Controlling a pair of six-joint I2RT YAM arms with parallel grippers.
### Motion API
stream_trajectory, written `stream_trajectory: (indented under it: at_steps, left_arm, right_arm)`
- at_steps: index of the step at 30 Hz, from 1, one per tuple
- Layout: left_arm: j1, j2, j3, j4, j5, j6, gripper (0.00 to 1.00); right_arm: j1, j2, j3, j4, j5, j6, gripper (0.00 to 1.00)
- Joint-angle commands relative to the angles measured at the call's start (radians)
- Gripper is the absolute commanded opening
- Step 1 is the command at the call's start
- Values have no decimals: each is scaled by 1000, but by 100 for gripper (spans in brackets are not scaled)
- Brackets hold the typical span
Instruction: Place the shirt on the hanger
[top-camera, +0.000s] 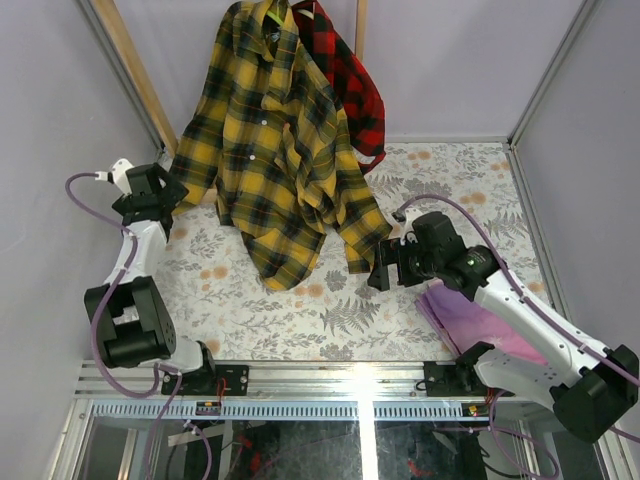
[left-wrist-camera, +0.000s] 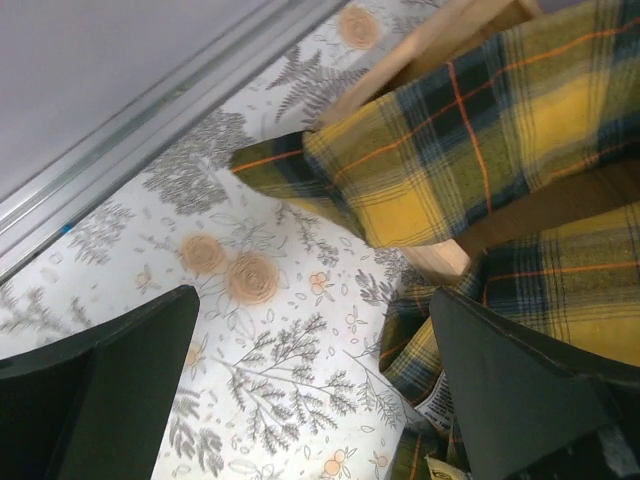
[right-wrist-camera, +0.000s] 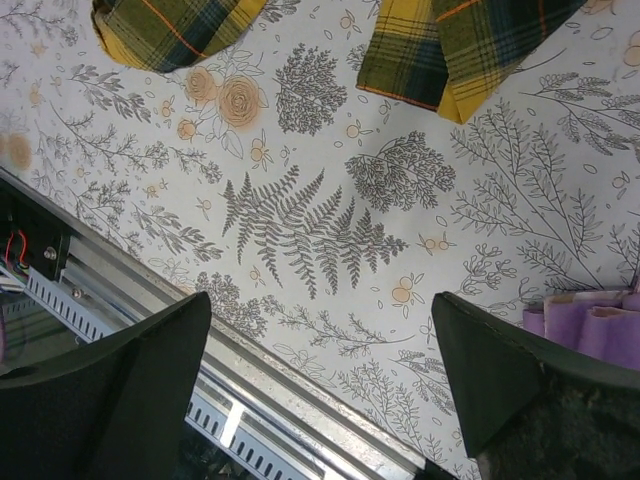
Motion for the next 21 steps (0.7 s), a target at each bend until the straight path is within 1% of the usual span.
stream_trajectory:
  at_steps: [1,5,9,16,19,21]
  left_arm:
    - [40,74,-19,252,113,110,100]
    - [78,169,12,304,141,160,99]
    - [104,249,17,387,176,166,99]
    - [121,378,95,436,272,199,98]
    - [133,434,145,423,319,206,92]
    - [145,467,174,409,348,199,82]
  right_arm:
    - [0,20,-1,59,-62,3,99]
    - [1,48,9,60,-82,-16,100]
    - [1,72,14,56,-90,-30,99]
    - [0,114,33,44,-96,-44,99]
    - [1,125,37,43,-98,-45,100]
    - [1,130,39,41,-100,-43,100]
